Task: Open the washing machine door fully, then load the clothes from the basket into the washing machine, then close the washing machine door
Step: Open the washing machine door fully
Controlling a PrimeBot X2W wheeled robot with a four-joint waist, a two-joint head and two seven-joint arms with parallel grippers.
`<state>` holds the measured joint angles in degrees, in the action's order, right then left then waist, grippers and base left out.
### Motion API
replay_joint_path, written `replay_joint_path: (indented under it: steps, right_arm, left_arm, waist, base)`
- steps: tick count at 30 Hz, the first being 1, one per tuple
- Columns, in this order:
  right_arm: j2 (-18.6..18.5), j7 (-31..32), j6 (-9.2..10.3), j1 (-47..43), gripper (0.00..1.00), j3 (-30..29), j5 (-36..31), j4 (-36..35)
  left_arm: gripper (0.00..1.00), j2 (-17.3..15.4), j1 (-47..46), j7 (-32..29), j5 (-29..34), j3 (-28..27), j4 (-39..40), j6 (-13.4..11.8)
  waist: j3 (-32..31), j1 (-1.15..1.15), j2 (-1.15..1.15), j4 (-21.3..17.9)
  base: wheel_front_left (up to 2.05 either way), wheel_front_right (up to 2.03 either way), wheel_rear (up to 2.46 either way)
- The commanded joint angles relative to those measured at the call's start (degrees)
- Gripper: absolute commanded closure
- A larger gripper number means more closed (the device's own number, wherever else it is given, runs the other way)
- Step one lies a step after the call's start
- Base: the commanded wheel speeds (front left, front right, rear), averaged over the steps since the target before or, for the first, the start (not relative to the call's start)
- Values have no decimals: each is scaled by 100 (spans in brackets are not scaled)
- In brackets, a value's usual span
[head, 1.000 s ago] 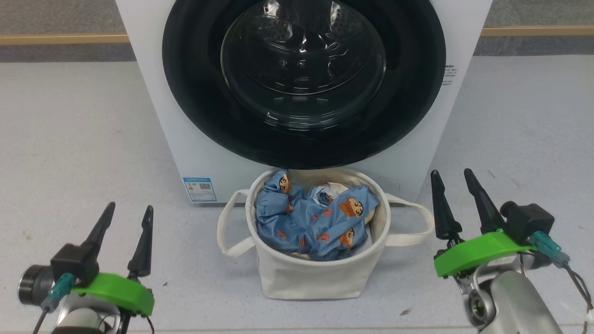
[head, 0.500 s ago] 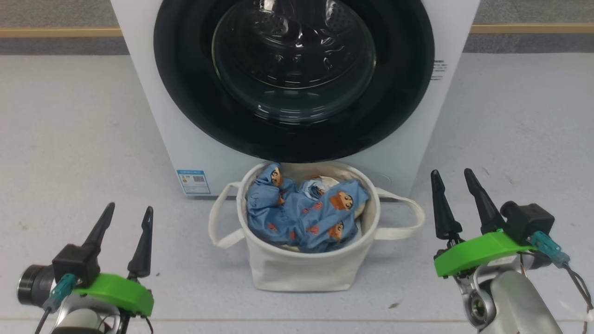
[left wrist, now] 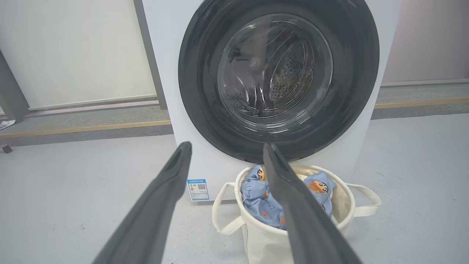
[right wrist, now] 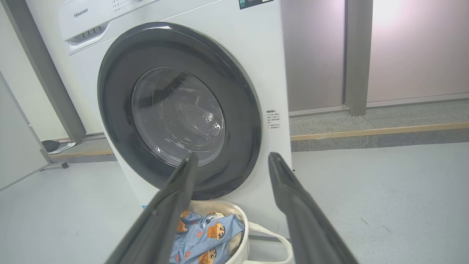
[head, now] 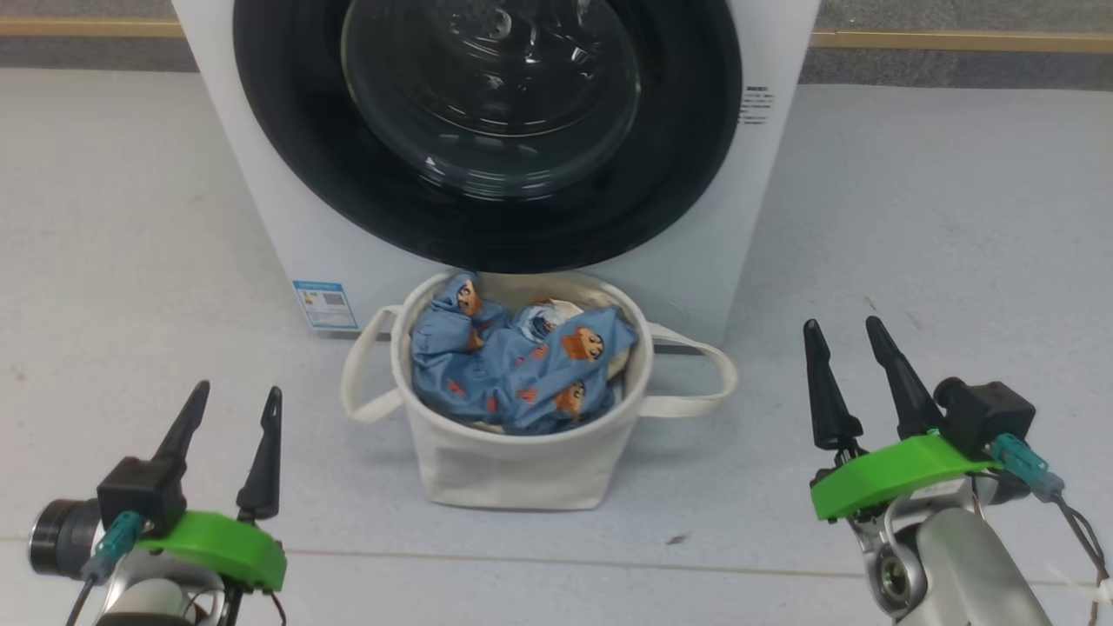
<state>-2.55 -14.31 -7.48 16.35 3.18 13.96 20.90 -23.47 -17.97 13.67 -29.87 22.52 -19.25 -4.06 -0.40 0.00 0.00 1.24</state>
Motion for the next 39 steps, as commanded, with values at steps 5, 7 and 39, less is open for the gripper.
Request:
replay_joint_path:
  steps: [5, 7, 39]
  right_arm:
    - [-32, -69, -1, 254, 0, 180, 19, -174]
    - [-32, -69, -1, 260, 0, 181, 13, -174]
    - [-32, -69, -1, 269, 0, 146, -16, -182]
  left_arm:
    - [0, -241, -366, -7, -93, -254, 179, -62]
    - [0, -246, -370, -1, -103, -264, 192, -67]
    - [0, -89, -255, 128, 35, -366, 295, 83]
  waist:
    - [37, 0, 0, -1]
    - [44, 0, 0, -4]
    - [-36, 0, 0, -65]
  base:
    - [111, 134, -246]
    - [114, 132, -246]
    - [57, 63, -120]
